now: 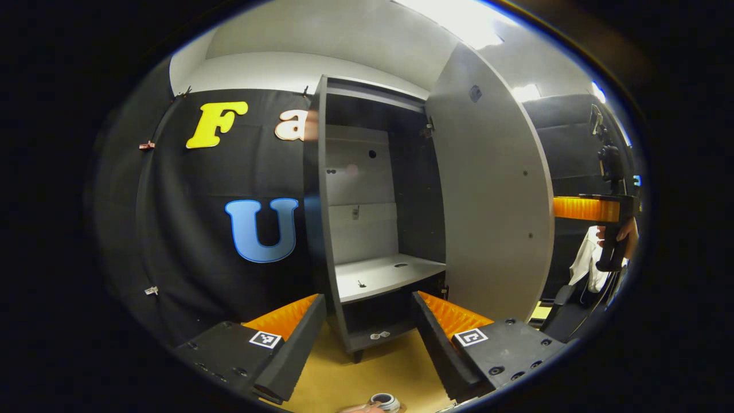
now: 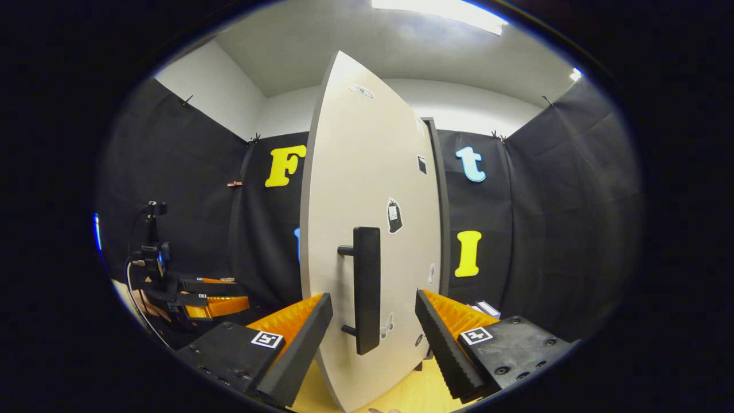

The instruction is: Open the cabinet door with the right hand, grasp the bottle in the cabinet with the left hand and place it on the coaster, then close the cabinet door with the right hand.

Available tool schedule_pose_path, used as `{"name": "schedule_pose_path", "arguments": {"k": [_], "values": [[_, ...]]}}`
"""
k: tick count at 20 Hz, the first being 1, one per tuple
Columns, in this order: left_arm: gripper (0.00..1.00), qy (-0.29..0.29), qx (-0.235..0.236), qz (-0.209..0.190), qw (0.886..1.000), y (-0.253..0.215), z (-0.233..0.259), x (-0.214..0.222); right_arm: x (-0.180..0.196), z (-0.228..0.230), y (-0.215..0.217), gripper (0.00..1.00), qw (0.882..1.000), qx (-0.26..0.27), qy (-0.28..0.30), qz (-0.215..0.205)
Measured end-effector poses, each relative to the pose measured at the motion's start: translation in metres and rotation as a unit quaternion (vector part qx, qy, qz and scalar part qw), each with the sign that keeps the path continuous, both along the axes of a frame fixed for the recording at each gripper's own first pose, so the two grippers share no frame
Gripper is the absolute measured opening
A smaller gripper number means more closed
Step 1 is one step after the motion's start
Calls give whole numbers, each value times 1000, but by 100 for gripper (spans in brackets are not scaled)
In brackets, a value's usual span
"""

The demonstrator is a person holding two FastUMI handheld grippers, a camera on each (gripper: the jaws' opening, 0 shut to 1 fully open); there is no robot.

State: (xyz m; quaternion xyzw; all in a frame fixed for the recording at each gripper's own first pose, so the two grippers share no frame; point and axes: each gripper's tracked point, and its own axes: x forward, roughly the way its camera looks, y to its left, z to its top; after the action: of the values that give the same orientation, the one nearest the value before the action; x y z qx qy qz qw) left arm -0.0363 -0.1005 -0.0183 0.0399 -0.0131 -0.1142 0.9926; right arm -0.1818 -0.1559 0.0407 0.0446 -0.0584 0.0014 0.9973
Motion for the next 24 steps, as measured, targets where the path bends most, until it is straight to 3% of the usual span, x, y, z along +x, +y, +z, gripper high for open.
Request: {"name": "schedule_pose_path", "arguments": {"k": [3, 8, 12, 17, 24], "values": [[93, 6, -6, 7, 1000, 19, -2, -5, 18, 3, 25, 96, 1000, 1, -13, -1], [94, 3, -10, 4, 1000, 24, 1, -9, 12, -3, 37, 98, 1000, -4, -6, 15], [94, 2, -28, -15, 999, -1, 1, -11, -1, -4, 8, 97, 999, -39, 3, -16], [94, -7, -21, -19, 1000, -36, 11, -11, -11, -11, -25, 98, 999, -20, 11, -23], [94, -20, -41, -23, 999, -100, 23, -7, -15, -32, -72, 98, 998, -37, 30, -46]]}}
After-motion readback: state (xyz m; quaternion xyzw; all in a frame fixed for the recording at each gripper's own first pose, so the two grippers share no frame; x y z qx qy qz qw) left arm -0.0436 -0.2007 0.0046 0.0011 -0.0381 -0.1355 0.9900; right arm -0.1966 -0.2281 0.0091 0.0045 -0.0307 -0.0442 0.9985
